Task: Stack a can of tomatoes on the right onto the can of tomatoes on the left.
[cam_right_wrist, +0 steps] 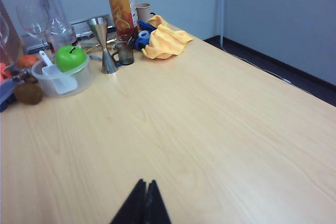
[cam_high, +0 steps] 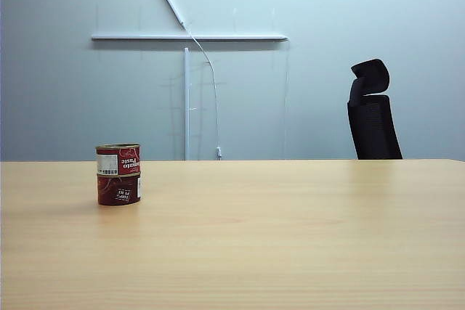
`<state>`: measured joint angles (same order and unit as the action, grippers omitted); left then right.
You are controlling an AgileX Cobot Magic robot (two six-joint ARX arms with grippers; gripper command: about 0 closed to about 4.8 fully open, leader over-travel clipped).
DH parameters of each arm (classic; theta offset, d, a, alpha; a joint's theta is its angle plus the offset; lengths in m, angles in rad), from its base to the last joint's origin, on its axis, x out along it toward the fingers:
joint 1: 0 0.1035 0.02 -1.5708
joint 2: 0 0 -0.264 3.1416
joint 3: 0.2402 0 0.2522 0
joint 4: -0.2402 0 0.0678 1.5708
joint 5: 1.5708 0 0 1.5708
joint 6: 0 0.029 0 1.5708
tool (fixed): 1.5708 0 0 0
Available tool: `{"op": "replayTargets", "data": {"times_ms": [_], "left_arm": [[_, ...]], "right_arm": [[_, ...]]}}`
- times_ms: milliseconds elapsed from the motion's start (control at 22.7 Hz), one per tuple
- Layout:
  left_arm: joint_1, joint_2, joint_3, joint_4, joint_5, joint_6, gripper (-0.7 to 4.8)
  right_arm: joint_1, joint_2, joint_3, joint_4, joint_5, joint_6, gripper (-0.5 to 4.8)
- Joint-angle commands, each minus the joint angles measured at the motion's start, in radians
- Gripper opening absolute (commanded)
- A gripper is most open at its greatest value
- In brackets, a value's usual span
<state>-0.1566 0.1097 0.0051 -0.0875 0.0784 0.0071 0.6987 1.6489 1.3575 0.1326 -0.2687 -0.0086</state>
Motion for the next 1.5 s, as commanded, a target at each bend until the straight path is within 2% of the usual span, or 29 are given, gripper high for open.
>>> {"op": "replayTargets", "data": {"times_ms": [44,176,440,616,792,837,1189,1497], "left_arm": [[0.045,-0.052,0.004,0.014,-0.003,0.0,-0.04],[0.045,-0.106,0.004,0.017,-0.01,0.0,-0.04],[0.06,-0.104,0.004,0.019,-0.01,0.0,-0.04],[0.067,-0.104,0.004,0.016,-0.011,0.0,-0.04],[0.071,-0.104,0.004,0.014,-0.01,0.0,-0.04],[0.079,-0.104,0.004,0.014,-0.01,0.0,-0.04],[0.113,-0.104,0.004,0.014,-0.005,0.0,-0.04],[0.113,-0.104,0.004,0.014,-0.006,0.0,-0.04]], "right_arm": [[-0.009,-0.132,-0.024,-0.172,0.076,0.008,-0.09],[-0.007,-0.282,-0.146,-0.204,0.161,0.014,-0.09],[-0.003,-0.561,-0.415,-0.203,0.388,0.101,-0.09],[-0.003,-0.725,-0.558,-0.206,0.504,0.114,-0.09],[-0.003,-0.852,-0.658,-0.217,0.571,0.114,-0.09],[-0.003,-0.91,-0.695,-0.229,0.62,0.121,-0.08],[-0.01,-1.013,-0.757,-0.269,0.746,0.113,-0.08],[-0.008,-1.013,-0.757,-0.271,0.739,0.113,-0.08]]}}
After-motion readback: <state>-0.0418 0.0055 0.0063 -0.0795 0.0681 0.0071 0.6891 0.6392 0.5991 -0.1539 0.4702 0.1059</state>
